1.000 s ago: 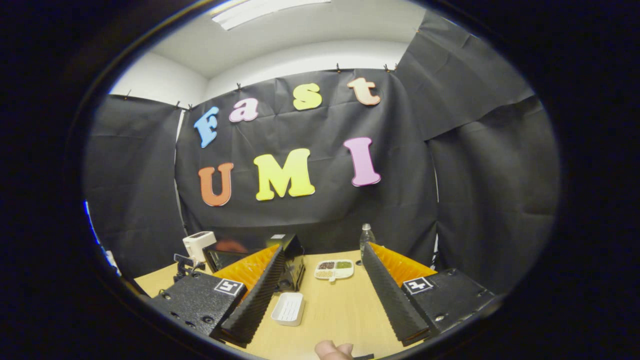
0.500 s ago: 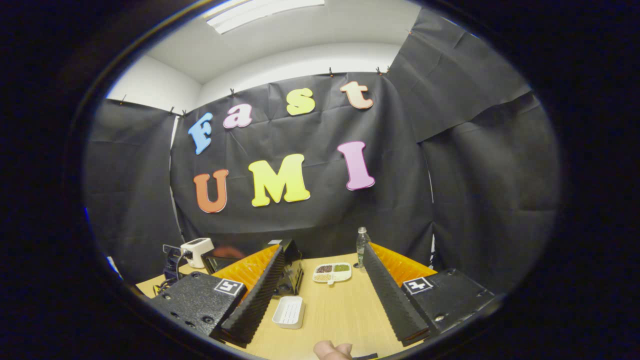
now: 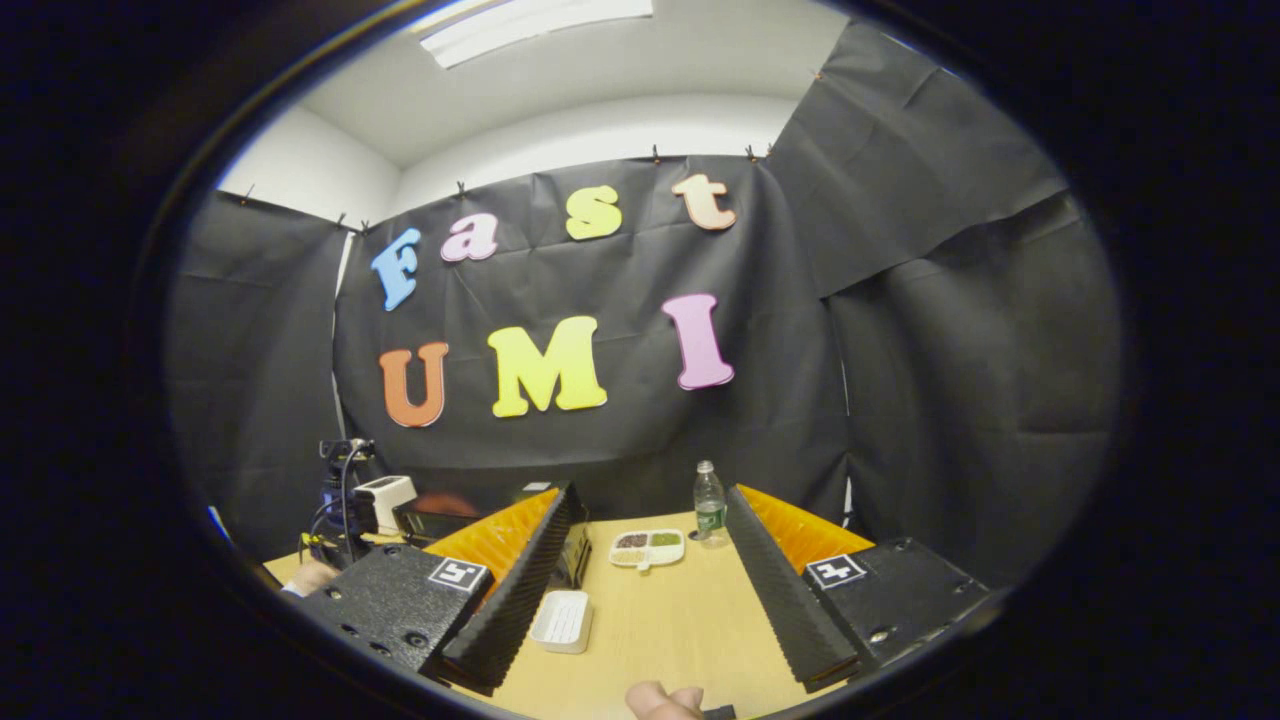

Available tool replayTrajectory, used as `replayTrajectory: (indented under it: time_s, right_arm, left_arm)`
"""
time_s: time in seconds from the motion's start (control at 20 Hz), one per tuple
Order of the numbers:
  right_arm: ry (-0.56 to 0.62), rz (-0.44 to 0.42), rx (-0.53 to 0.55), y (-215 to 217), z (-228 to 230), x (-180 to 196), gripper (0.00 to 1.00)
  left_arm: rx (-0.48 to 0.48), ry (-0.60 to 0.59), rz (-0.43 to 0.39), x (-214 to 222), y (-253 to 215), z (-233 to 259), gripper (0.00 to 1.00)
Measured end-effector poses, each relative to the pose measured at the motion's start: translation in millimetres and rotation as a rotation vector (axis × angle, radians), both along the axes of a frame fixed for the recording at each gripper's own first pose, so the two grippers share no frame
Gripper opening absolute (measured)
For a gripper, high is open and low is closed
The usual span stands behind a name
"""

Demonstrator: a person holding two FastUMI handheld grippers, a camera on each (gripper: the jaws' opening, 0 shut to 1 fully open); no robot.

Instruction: Open the electric oven with the left hand, put the food in, and close the electric oven.

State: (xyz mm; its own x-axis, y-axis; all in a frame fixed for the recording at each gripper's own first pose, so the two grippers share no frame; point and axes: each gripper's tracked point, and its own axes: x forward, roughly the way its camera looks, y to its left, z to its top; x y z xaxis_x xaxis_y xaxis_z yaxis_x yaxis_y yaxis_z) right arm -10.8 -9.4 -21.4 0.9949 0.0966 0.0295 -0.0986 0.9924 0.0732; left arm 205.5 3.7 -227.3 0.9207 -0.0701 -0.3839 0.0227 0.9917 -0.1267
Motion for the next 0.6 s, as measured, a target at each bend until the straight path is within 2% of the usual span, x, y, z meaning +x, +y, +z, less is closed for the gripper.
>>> replayTrajectory:
  time_s: [0.05, 0.2, 0.25, 0.3, 0.45, 0.6]
  right_arm:
    - [-0.005, -0.011, -0.004, -4, 2, -2, 0.96]
    - [0.000, -0.042, -0.010, -14, -1, -5, 0.96]
    - [0.008, -0.044, -0.009, -15, -4, -7, 0.96]
    - [0.014, -0.046, -0.008, -17, -7, -9, 0.96]
    - [0.020, -0.052, -0.003, -21, -6, -10, 0.96]
    - [0.021, -0.045, 0.004, -18, -7, -11, 0.96]
  left_arm:
    - [-0.012, -0.006, -0.001, 8, 0, 0, 0.96]
    - [-0.028, 0.008, 0.027, 42, 13, -11, 0.96]
    - [-0.039, 0.016, 0.047, 50, 20, -15, 0.86]
    - [-0.058, 0.030, 0.051, 52, 20, -19, 0.95]
    - [-0.099, 0.008, 0.043, 41, 18, -10, 0.94]
    - [-0.090, -0.025, 0.037, 20, 21, 6, 0.94]
